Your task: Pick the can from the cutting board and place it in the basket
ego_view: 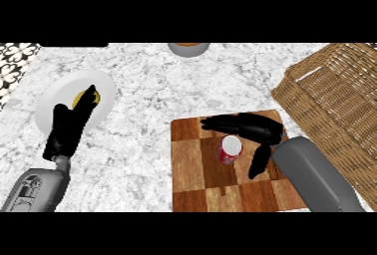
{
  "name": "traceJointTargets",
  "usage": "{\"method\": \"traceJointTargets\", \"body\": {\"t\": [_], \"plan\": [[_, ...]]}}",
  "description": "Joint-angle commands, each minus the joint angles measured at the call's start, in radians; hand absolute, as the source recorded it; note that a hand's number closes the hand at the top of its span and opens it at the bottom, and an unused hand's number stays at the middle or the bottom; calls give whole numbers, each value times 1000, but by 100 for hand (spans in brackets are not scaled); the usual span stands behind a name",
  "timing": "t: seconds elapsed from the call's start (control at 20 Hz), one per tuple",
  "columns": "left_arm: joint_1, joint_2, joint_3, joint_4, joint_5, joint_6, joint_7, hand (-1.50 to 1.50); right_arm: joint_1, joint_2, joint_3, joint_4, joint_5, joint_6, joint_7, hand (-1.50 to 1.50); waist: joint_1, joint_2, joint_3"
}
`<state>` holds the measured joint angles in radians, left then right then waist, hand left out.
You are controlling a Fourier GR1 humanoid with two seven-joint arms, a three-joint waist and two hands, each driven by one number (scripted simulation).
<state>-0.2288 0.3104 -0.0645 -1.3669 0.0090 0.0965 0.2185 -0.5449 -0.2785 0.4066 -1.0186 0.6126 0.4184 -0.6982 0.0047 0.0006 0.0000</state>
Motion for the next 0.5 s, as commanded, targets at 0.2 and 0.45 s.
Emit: {"method": "traceJointTargets", "body": {"t": [0.2,0.45], "plan": [[89,-14,41,-32,-15,-43,-57,0,-13,54,-37,-23,35,85,30,-150,1,-1,0],[56,-48,28,-82,-48,-24,31,0,31,44,-15,39,124,-73,-133,150,1,0,0]]}}
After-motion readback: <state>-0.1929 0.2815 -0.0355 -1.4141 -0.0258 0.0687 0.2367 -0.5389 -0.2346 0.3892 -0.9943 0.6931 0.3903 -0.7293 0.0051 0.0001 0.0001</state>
